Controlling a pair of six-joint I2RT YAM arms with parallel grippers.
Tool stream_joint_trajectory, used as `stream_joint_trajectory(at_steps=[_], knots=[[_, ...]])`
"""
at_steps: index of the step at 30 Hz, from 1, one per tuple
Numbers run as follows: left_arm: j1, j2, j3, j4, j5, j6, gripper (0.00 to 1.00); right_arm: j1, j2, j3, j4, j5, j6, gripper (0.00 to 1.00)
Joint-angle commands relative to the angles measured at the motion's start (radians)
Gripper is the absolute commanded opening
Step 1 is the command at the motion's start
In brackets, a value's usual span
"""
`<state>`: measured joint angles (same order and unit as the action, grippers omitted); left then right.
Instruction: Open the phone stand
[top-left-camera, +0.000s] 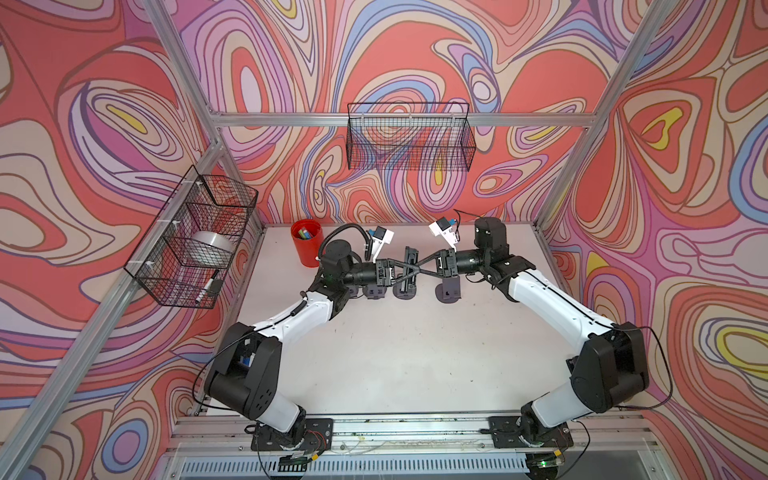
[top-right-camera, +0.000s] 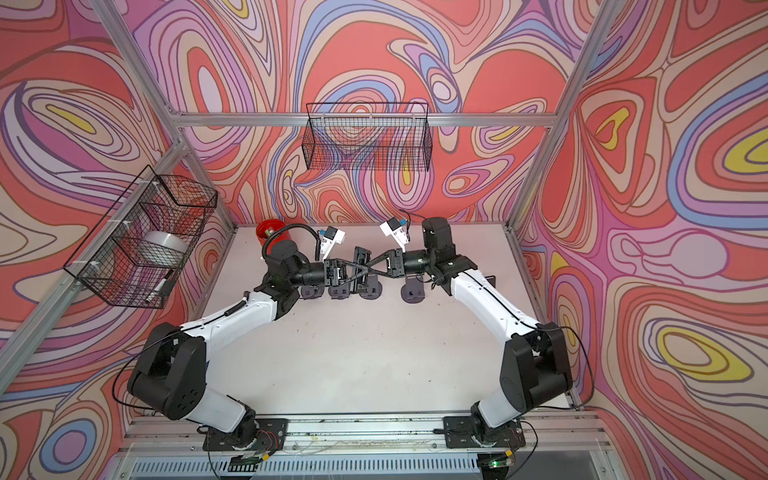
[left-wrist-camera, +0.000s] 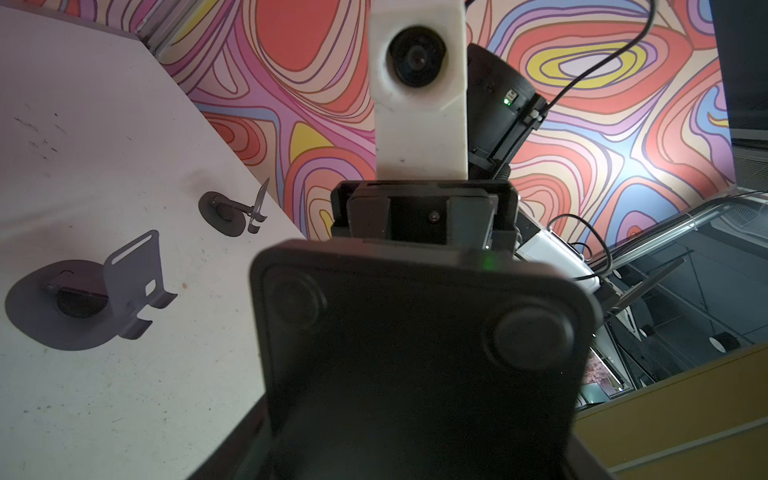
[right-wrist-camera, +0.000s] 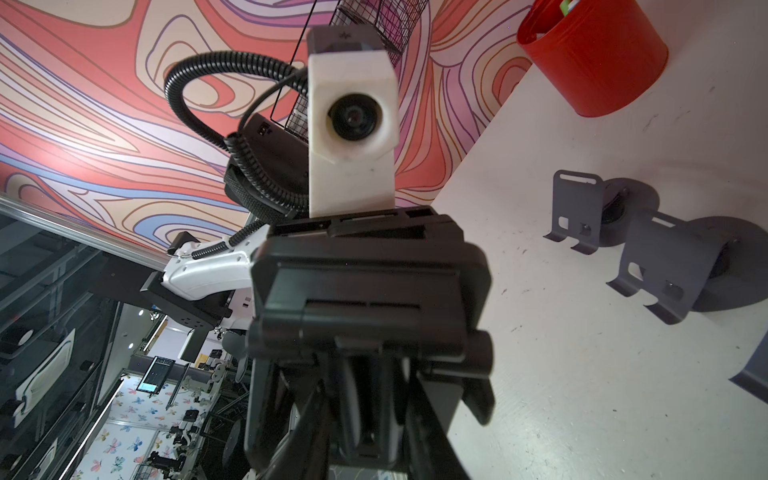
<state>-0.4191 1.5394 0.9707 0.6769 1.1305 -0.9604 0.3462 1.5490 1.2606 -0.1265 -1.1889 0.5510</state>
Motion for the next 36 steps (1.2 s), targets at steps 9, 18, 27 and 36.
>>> stream_joint_trajectory(at_steps=[9, 18, 27, 36], knots=[[0.096, -0.050, 0.001, 0.023, 0.015, 0.020, 0.05, -0.099, -0.020, 0.017, -0.081, 0.000, -0.038, 0.00], [0.115, -0.055, -0.006, 0.021, 0.008, 0.015, 0.04, -0.111, -0.034, 0.023, -0.137, -0.001, -0.078, 0.00], [0.125, -0.064, -0.015, 0.017, 0.011, 0.013, 0.04, -0.113, -0.038, 0.040, -0.209, -0.002, -0.126, 0.00], [0.117, -0.039, -0.054, 0.206, -0.023, -0.118, 0.03, -0.083, -0.042, 0.067, -0.260, 0.075, -0.183, 0.17]])
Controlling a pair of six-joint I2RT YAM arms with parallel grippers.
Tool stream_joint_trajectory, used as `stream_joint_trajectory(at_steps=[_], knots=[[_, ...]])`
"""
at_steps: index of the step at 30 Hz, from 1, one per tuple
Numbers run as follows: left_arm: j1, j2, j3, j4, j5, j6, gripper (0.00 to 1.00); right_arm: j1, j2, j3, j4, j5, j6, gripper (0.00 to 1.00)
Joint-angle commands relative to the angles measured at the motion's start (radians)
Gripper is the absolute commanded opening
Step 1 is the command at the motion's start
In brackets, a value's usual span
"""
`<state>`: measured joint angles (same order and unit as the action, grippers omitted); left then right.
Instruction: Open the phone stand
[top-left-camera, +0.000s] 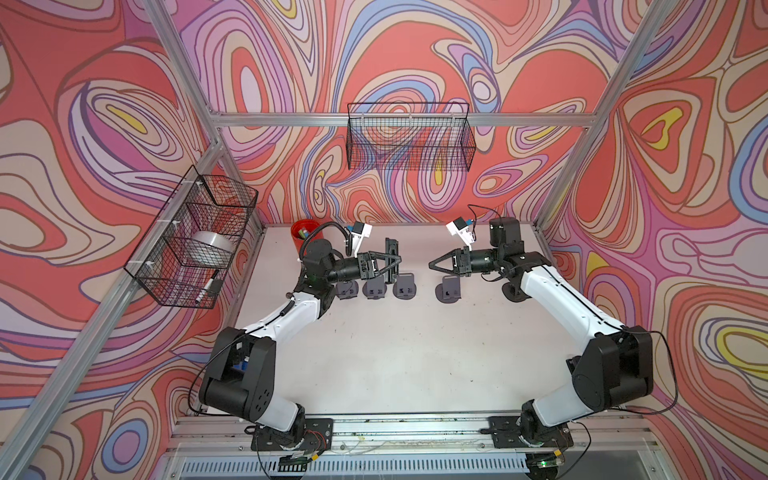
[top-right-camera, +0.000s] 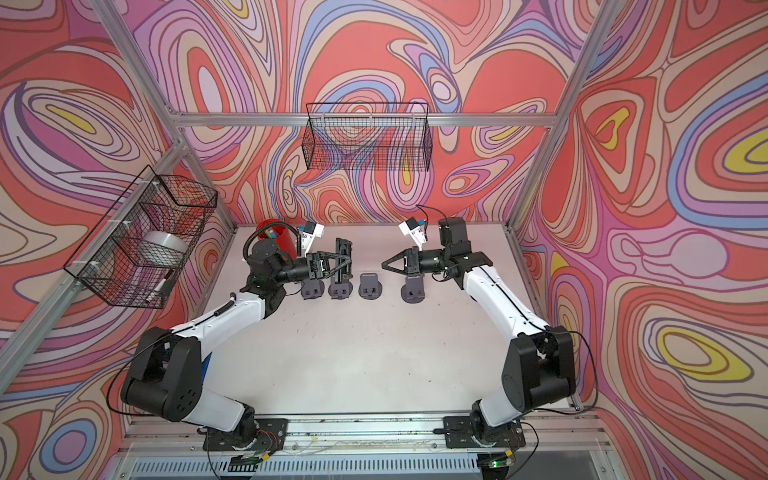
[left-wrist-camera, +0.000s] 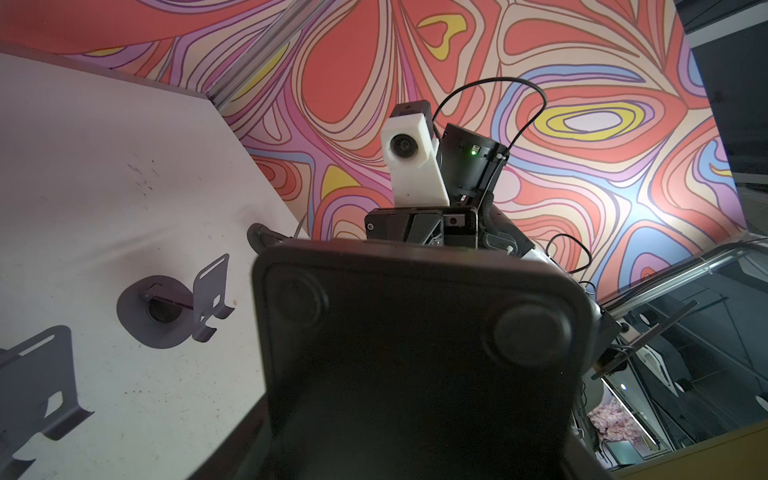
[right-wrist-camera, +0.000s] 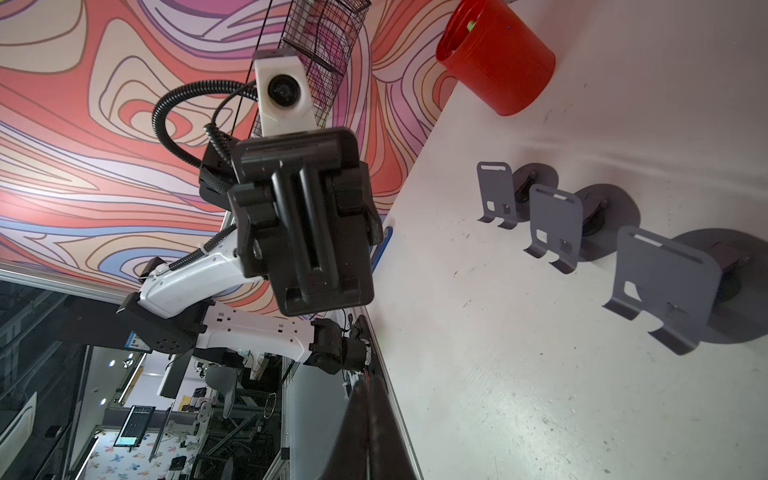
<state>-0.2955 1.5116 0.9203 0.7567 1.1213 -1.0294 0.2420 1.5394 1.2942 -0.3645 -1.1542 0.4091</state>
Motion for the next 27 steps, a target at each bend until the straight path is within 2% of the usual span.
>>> stream_joint_trajectory(at_steps=[1, 3, 7, 12, 21, 27], knots=[[-0.012, -0.014, -0.003, 0.121, -0.019, -0.045, 0.03, 0.035, -0.034, 0.040, -0.017, 0.058, -0.042, 0.22], [-0.028, -0.014, 0.004, 0.095, -0.030, -0.029, 0.03, 0.075, -0.038, 0.052, -0.016, 0.112, -0.055, 0.32], [-0.067, -0.015, 0.020, 0.052, -0.062, 0.004, 0.03, 0.149, -0.037, 0.055, 0.045, 0.209, -0.035, 0.41], [-0.088, -0.011, 0.019, 0.048, -0.080, 0.008, 0.03, 0.170, -0.033, 0.026, 0.171, 0.224, 0.032, 0.41], [-0.097, -0.004, 0.038, 0.053, -0.099, 0.008, 0.02, 0.199, -0.015, 0.021, 0.201, 0.224, 0.059, 0.40], [-0.097, 0.013, 0.070, 0.070, -0.108, -0.001, 0.02, 0.223, -0.023, -0.012, 0.245, 0.237, 0.088, 0.45]])
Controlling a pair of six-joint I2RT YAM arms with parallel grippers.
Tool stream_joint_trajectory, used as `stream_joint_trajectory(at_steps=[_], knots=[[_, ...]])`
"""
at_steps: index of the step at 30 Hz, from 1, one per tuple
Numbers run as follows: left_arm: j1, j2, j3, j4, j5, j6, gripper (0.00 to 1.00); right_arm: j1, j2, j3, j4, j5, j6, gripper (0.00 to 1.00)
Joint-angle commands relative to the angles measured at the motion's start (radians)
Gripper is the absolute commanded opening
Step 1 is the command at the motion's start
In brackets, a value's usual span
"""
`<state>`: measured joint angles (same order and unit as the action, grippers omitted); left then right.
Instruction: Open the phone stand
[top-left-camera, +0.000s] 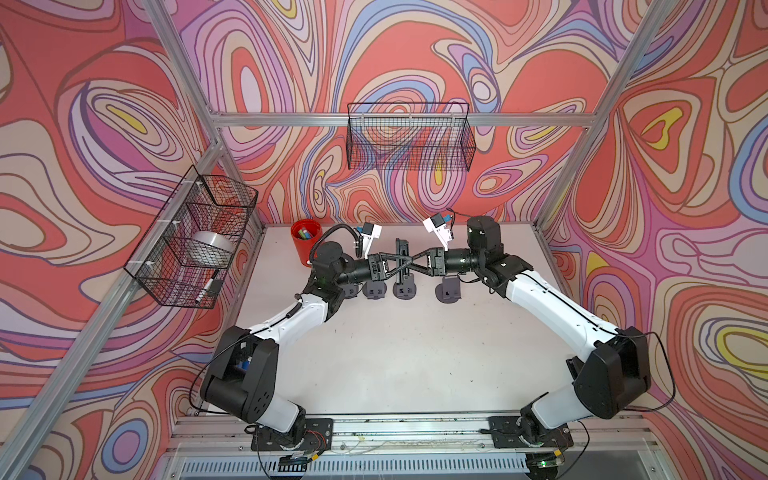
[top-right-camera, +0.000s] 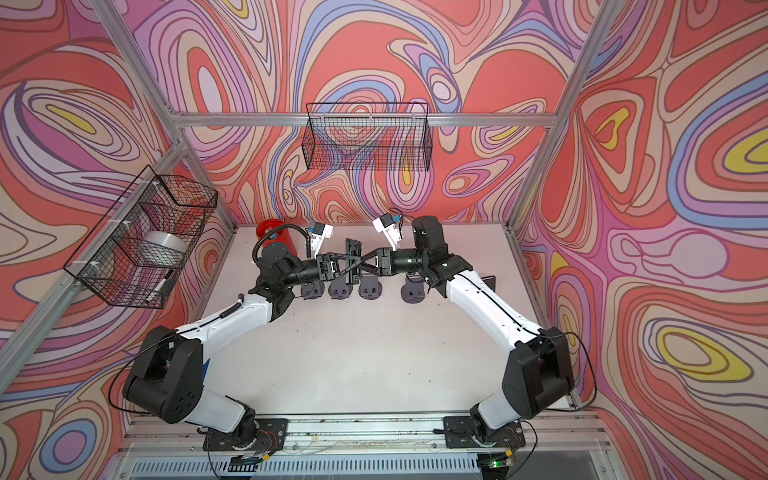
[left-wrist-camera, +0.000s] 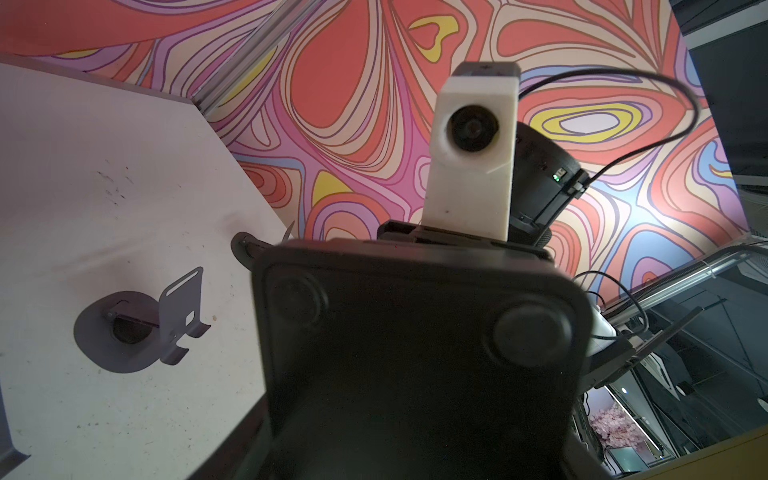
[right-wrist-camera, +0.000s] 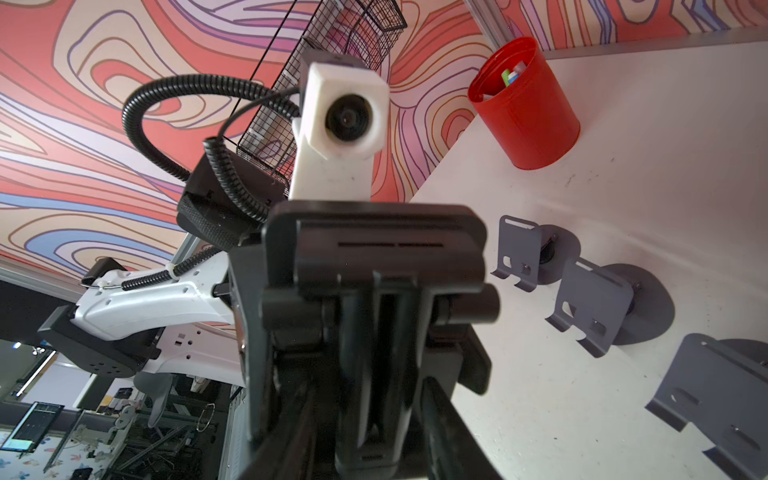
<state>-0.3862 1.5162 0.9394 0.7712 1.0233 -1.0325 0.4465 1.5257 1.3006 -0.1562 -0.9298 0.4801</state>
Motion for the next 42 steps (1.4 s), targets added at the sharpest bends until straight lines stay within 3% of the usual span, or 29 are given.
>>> stream_joint_trajectory(at_steps=[1, 9, 21, 26, 31, 42], knots=[[-0.006, 0.013, 0.057, 0.060, -0.009, -0.003, 0.02, 0.022, -0.009, -0.022, 0.037, 0.018, 0.017, 0.46], [-0.015, 0.028, 0.058, 0.108, -0.008, -0.039, 0.01, 0.026, 0.007, -0.041, 0.104, 0.001, 0.043, 0.46], [-0.029, 0.045, 0.058, 0.162, 0.008, -0.077, 0.01, 0.024, 0.034, -0.044, 0.202, -0.086, 0.080, 0.00], [-0.029, 0.041, 0.054, 0.129, 0.045, -0.063, 0.00, -0.008, 0.038, 0.009, 0.091, -0.113, 0.029, 0.00], [-0.024, 0.020, 0.044, 0.010, 0.075, 0.011, 0.00, -0.024, 0.026, 0.078, -0.119, -0.125, -0.109, 0.00], [0.022, -0.002, 0.039, -0.082, 0.106, 0.048, 0.00, -0.092, -0.020, 0.077, -0.281, -0.142, -0.202, 0.00]])
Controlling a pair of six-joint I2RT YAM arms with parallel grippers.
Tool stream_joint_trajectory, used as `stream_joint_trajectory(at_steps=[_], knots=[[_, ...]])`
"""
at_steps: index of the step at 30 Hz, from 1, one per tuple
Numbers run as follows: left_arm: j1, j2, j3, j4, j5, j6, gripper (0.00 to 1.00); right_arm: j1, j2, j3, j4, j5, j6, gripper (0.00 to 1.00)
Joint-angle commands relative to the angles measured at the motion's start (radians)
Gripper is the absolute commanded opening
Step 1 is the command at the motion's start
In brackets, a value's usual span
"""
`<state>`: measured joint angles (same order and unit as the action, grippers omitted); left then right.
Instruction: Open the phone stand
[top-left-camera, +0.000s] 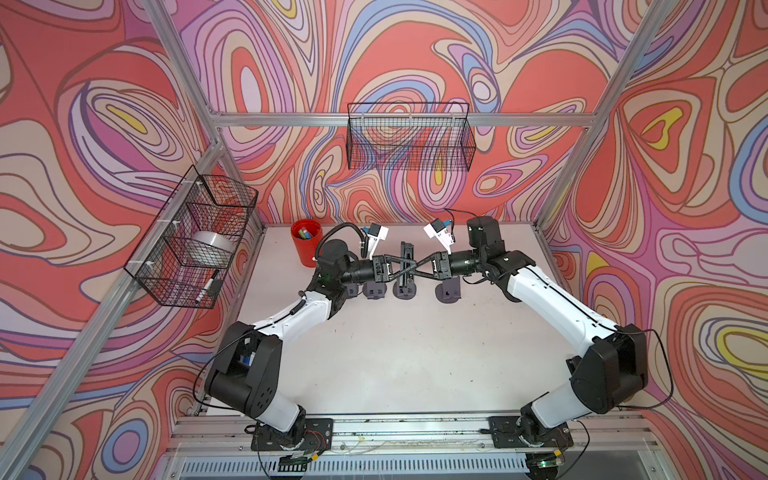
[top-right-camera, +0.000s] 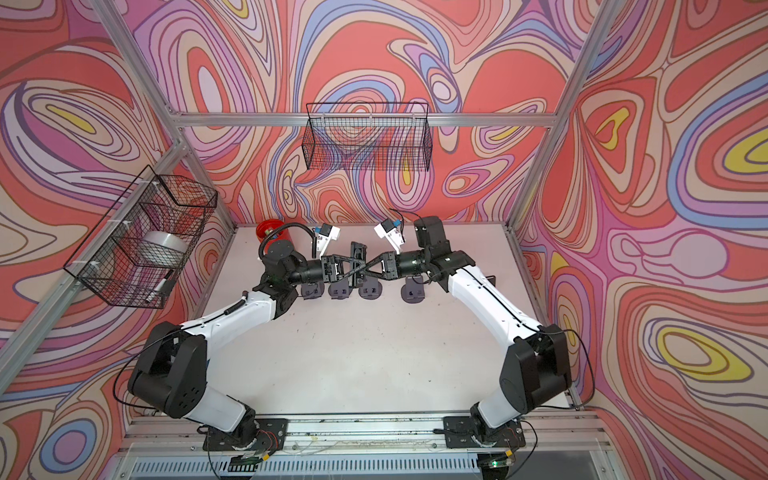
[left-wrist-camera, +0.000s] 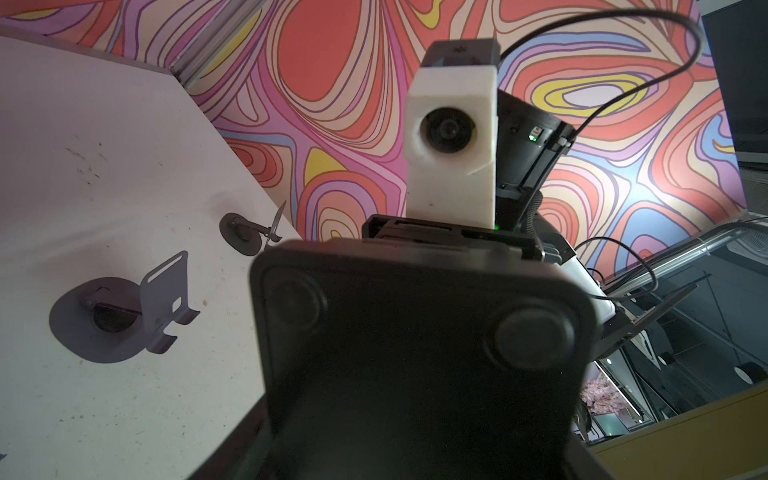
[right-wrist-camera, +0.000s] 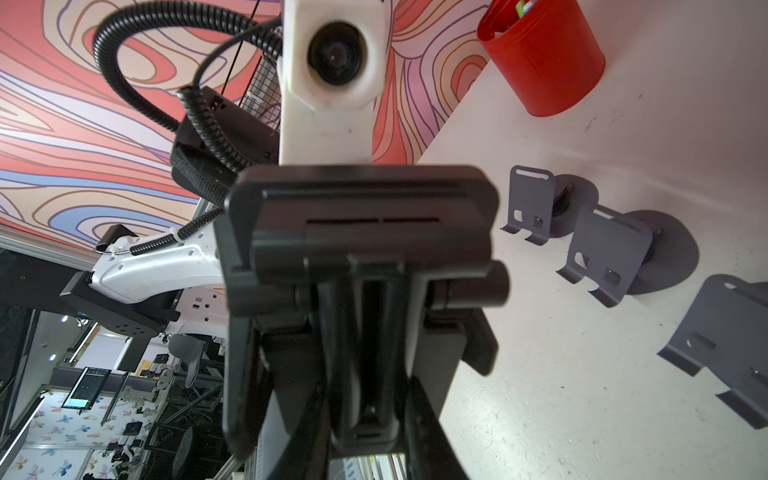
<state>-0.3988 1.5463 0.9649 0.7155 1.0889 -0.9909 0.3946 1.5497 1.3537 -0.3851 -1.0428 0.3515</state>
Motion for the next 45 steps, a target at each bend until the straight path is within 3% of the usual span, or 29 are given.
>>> stream_joint_trajectory(at_steps=[1, 30, 45], knots=[[0.035, -0.034, 0.014, -0.029, 0.042, 0.007, 0.00, -0.042, -0.047, 0.022, -0.055, -0.031, -0.078, 0.00], [0.078, -0.074, 0.014, -0.152, 0.106, 0.084, 0.00, -0.123, -0.058, 0.100, -0.330, -0.068, -0.231, 0.00], [0.080, -0.096, 0.018, -0.270, 0.138, 0.167, 0.00, -0.138, -0.074, 0.113, -0.377, -0.077, -0.262, 0.00]])
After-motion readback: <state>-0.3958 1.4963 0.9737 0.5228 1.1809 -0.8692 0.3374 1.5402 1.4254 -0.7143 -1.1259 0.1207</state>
